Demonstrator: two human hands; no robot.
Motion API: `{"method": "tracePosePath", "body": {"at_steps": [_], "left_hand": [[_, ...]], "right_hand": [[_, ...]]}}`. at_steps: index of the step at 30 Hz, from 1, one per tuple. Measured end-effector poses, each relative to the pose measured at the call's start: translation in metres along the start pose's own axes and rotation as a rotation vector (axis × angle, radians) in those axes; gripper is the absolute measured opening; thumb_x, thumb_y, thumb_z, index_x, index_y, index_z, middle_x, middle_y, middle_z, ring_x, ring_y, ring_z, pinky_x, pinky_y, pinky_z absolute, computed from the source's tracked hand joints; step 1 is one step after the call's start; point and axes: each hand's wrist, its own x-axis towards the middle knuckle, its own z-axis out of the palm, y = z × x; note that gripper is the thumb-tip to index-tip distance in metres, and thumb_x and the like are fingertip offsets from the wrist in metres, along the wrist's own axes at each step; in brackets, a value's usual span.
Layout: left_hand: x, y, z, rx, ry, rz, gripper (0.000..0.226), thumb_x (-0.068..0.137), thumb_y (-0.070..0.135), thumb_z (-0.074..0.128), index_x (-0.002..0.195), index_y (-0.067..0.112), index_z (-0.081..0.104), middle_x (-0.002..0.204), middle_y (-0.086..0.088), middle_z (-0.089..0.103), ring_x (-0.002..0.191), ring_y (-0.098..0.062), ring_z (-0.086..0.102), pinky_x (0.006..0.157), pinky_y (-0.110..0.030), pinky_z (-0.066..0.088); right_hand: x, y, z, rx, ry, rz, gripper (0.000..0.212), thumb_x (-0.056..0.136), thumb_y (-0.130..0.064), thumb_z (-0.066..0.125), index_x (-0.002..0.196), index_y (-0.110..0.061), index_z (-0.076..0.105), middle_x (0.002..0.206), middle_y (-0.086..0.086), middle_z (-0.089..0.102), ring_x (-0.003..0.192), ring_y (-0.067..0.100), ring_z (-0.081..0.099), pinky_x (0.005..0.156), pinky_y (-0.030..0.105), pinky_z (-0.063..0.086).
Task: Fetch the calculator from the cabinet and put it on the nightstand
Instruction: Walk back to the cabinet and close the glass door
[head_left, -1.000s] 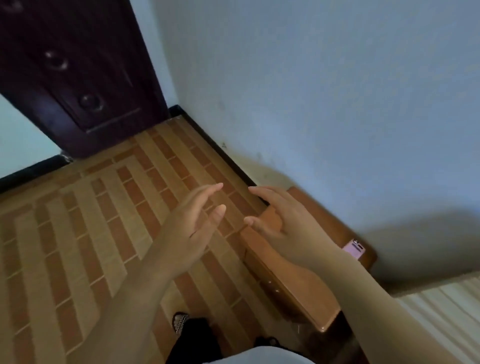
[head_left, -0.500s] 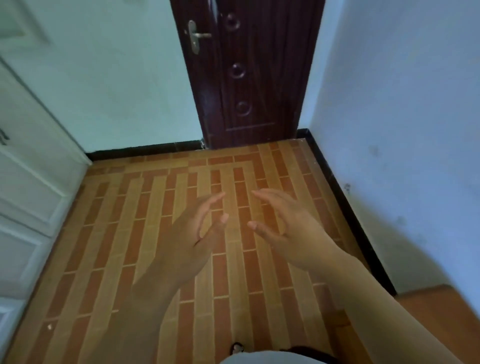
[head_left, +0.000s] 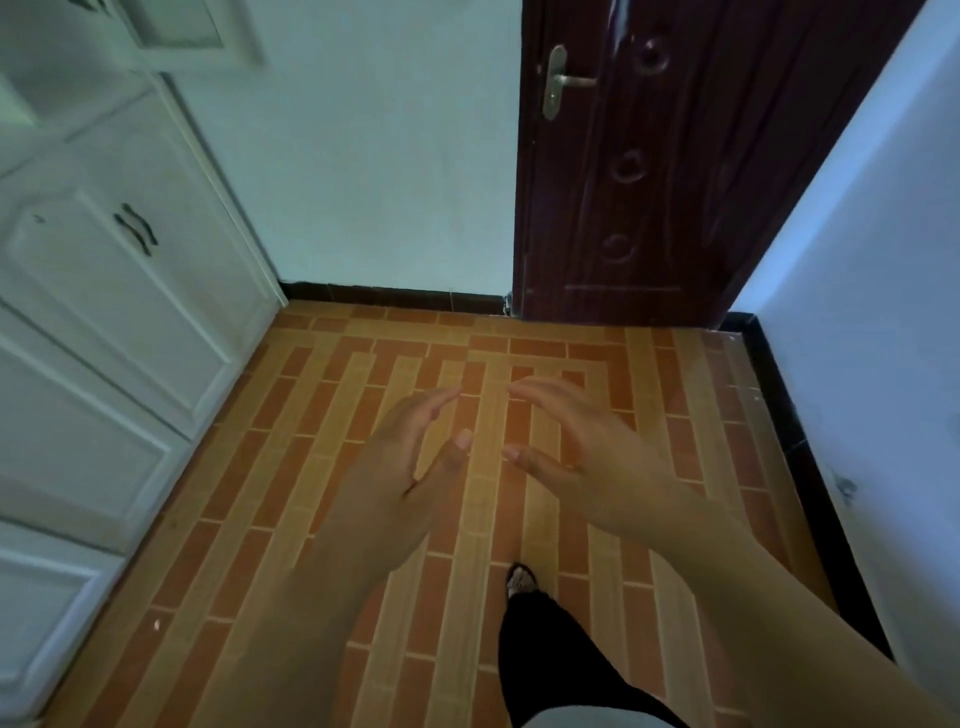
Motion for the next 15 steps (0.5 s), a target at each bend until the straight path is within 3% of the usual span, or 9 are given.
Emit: {"method": "tracePosePath", "body": {"at_steps": [3, 7, 12, 15], "left_hand": [[0.066, -0.019, -0.008, 0.009, 0.014, -0.018, 0.046, 0.088, 0.057, 0.037, 0.132, 0.044, 0.035, 0.131, 0.027, 0.04, 0.114, 0.022, 0.033, 0.086, -0.002, 0.029], [0.153, -0.041, -0.026, 0.049, 0.054, -0.02, 0.05, 0.087, 0.06, 0.034, 0.133, 0.041, 0.037, 0.135, 0.021, 0.043, 0.122, 0.007, 0.039, 0.098, -0.021, 0.033], [0.232, -0.073, -0.064, 0.055, 0.136, -0.09, 0.048, 0.087, 0.06, 0.035, 0.131, 0.04, 0.04, 0.13, 0.022, 0.046, 0.119, 0.007, 0.041, 0.098, -0.023, 0.033], [0.271, -0.098, -0.089, 0.027, 0.175, -0.117, 0.045, 0.086, 0.058, 0.035, 0.128, 0.043, 0.041, 0.119, 0.035, 0.043, 0.112, 0.019, 0.038, 0.094, -0.017, 0.034]], "right_hand": [[0.067, 0.015, -0.011, 0.009, -0.007, -0.036, 0.056, 0.086, -0.052, 0.048, 0.137, -0.038, 0.03, 0.144, -0.02, 0.032, 0.121, -0.012, 0.025, 0.1, 0.017, 0.026], [0.157, 0.03, -0.031, 0.001, -0.038, -0.053, 0.057, 0.086, -0.054, 0.047, 0.137, -0.041, 0.027, 0.146, -0.021, 0.029, 0.127, -0.006, 0.026, 0.101, 0.021, 0.025], [0.259, 0.036, -0.041, -0.004, -0.071, -0.094, 0.055, 0.085, -0.054, 0.047, 0.136, -0.043, 0.027, 0.146, -0.021, 0.03, 0.129, -0.004, 0.028, 0.106, 0.027, 0.03], [0.32, 0.032, -0.037, 0.019, -0.089, -0.119, 0.055, 0.086, -0.052, 0.048, 0.136, -0.041, 0.029, 0.144, -0.02, 0.031, 0.126, -0.006, 0.029, 0.106, 0.026, 0.03]]}}
